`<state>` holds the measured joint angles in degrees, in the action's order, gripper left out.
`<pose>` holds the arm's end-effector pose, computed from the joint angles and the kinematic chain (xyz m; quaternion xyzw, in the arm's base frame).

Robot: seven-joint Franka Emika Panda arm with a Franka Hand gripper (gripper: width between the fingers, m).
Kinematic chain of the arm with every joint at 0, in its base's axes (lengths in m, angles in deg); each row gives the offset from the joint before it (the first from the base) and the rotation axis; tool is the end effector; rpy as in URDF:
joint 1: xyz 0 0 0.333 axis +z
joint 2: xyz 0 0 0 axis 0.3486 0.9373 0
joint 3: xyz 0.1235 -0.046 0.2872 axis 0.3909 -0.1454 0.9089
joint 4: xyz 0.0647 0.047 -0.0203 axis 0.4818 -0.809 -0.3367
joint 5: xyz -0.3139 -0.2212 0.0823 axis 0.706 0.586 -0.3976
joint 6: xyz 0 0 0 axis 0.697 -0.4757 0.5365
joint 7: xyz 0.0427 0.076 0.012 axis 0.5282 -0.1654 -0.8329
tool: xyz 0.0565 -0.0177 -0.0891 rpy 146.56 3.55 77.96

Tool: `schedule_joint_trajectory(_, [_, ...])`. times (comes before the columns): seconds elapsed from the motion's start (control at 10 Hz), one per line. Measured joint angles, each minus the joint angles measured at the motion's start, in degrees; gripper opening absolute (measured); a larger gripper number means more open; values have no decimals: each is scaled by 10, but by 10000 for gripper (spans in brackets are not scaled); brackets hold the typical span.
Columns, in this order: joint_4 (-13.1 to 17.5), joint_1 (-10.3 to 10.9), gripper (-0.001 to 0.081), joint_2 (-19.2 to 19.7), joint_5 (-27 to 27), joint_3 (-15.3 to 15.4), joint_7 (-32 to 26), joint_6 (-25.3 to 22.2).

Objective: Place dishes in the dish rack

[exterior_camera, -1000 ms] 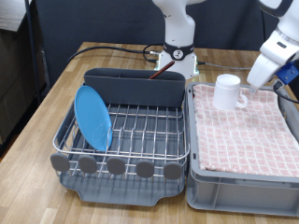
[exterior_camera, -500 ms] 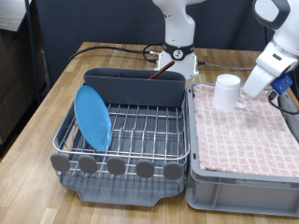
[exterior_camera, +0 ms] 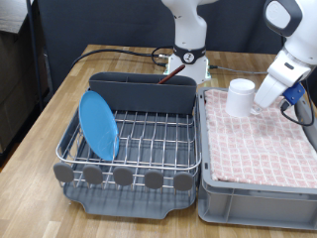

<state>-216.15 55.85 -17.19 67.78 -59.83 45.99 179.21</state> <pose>0.4141 0.2258 0.2492 0.9818 0.0990 -0.0968 0.1304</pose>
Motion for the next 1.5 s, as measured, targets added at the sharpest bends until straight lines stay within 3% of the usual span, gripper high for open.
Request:
schedule_joint_trajectory(0.5, [-16, -1, 801, 2, 4, -9, -1, 17])
schedule_joint_trajectory(0.7, [-20, -1, 467, 2, 4, -10, -1, 23])
schedule_joint_trajectory(0.8, [-22, -1, 467, 2, 4, -10, -1, 26])
schedule_joint_trajectory(1.0, [-24, -1, 132, 2, 4, -11, -1, 27])
schedule_joint_trajectory(1.1, [-24, -1, 132, 2, 4, -12, -1, 27])
schedule_joint_trajectory(1.2, [-23, -1, 72, 2, 3, -12, -1, 26])
schedule_joint_trajectory(1.5, [-10, -1, 72, -9, 3, -13, 0, -4])
